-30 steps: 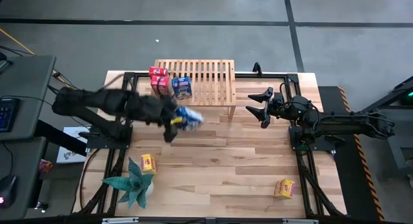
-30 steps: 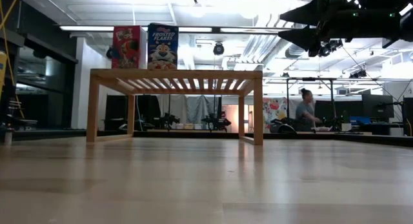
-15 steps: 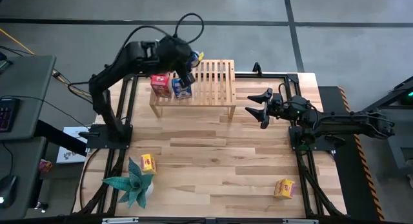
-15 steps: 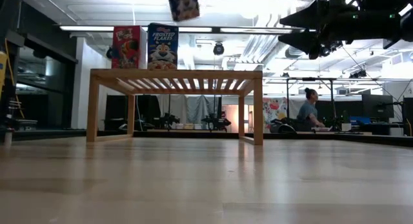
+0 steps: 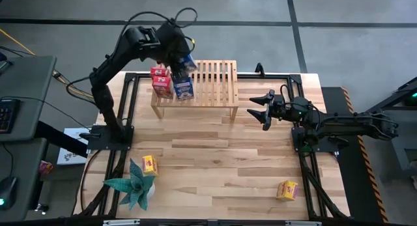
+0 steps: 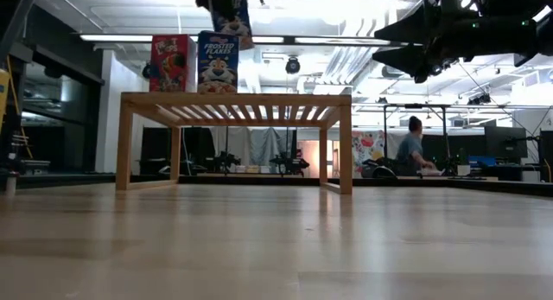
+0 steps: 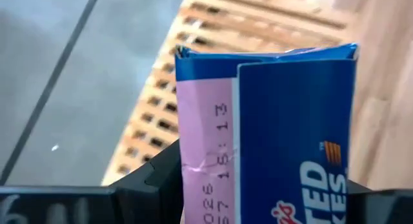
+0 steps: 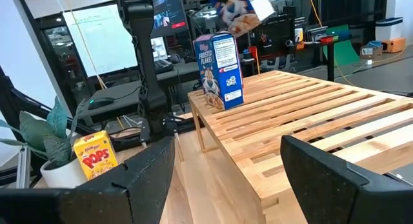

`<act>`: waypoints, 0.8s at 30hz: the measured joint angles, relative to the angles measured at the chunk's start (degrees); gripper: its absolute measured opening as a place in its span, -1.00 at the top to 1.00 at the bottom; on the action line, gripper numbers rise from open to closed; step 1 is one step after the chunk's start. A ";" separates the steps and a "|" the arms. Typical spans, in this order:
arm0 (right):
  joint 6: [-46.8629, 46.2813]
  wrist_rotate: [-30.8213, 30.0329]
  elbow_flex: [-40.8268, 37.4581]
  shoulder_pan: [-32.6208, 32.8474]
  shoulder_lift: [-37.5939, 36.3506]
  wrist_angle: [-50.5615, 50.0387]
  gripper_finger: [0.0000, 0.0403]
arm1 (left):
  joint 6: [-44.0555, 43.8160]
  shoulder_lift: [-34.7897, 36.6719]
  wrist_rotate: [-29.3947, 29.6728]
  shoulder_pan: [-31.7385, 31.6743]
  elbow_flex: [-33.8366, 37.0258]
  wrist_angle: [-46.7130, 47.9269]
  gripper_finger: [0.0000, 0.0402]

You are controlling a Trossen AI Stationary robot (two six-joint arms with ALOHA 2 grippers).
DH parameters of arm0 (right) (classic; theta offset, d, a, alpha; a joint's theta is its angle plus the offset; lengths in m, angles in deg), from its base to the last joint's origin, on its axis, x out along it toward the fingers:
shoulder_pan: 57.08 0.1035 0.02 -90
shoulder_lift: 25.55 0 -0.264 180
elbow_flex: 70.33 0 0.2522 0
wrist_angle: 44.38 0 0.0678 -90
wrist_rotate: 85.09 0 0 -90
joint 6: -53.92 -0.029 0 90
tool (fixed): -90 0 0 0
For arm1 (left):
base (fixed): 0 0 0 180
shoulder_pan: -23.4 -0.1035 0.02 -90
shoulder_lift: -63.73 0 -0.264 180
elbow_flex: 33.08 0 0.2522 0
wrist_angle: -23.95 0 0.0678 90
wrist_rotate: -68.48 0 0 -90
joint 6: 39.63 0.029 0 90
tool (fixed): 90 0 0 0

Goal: Stack cereal on shelf
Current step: Put the blue cereal box on the shelf aligned with the other blue cereal box

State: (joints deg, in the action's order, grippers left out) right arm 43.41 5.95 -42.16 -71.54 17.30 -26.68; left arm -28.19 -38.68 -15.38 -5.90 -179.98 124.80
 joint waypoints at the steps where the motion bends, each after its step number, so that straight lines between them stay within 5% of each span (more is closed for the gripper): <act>1: -0.07 0.00 0.00 0.00 0.00 0.00 -0.37 | 0.94 -0.01 0.48 -0.59 0.30 0.07 0.17; 6: -1.05 0.00 0.00 0.00 0.00 -0.04 -0.37 | 5.47 -0.09 3.16 -2.17 2.52 0.21 0.17; 24: -0.94 -1.99 0.00 -0.01 0.00 -0.42 -0.37 | 7.22 -0.17 -5.37 -6.43 11.83 0.12 0.19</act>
State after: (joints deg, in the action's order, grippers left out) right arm 42.47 3.96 -42.16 -71.55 17.30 -27.09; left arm -20.98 -38.85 -20.75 -12.34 -168.16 124.93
